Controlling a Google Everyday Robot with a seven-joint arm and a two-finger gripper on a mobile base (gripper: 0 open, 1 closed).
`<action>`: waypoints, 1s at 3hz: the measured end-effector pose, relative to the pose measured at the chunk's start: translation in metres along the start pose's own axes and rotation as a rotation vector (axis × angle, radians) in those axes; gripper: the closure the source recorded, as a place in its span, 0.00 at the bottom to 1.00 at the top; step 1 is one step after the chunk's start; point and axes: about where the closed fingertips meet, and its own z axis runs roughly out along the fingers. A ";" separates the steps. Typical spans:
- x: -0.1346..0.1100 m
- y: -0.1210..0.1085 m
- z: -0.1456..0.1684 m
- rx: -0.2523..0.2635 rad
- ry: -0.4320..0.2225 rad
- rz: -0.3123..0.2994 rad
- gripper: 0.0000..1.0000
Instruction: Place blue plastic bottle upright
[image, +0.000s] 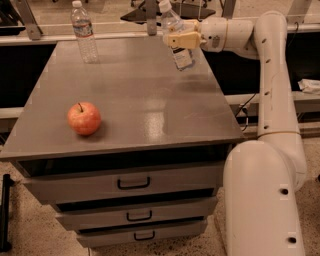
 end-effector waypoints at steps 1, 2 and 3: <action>-0.005 0.000 -0.014 0.018 -0.060 0.026 1.00; -0.011 0.004 -0.032 0.046 -0.132 0.044 1.00; -0.005 0.015 -0.038 0.046 -0.204 0.054 1.00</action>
Offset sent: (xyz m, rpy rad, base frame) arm -0.0555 -0.0490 0.0049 0.2443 0.0179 -0.0816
